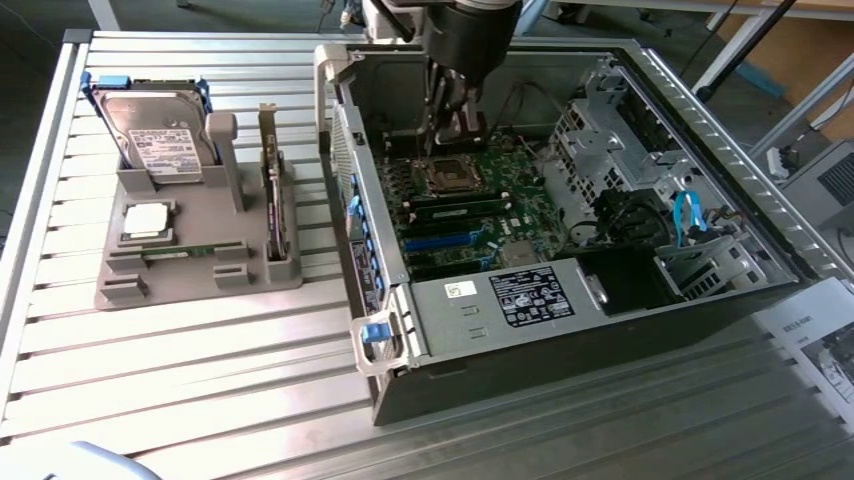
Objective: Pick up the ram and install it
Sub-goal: 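Press down the ram until it locks into place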
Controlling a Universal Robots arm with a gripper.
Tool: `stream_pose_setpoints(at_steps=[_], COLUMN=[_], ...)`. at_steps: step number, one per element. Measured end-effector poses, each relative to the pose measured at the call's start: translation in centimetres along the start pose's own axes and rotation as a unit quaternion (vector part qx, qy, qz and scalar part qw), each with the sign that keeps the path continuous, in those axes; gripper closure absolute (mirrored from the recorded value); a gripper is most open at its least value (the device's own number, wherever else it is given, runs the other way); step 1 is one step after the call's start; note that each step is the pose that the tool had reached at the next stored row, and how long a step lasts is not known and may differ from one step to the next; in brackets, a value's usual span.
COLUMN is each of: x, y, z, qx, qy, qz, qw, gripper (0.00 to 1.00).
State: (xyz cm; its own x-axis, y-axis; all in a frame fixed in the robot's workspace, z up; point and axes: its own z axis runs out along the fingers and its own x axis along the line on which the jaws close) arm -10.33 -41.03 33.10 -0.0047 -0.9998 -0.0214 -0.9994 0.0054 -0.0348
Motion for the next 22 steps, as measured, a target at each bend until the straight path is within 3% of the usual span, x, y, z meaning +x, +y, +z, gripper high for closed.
stream_pose_setpoints(at_steps=[12, 22], x=[0.0, 0.0], y=[-0.07, -1.78], z=[-0.51, -0.45], qx=[0.0000, 0.0000], qy=[0.0005, 0.0005], qz=[0.000, 0.000], qw=[1.0000, 1.0000], gripper=[0.90, 0.90])
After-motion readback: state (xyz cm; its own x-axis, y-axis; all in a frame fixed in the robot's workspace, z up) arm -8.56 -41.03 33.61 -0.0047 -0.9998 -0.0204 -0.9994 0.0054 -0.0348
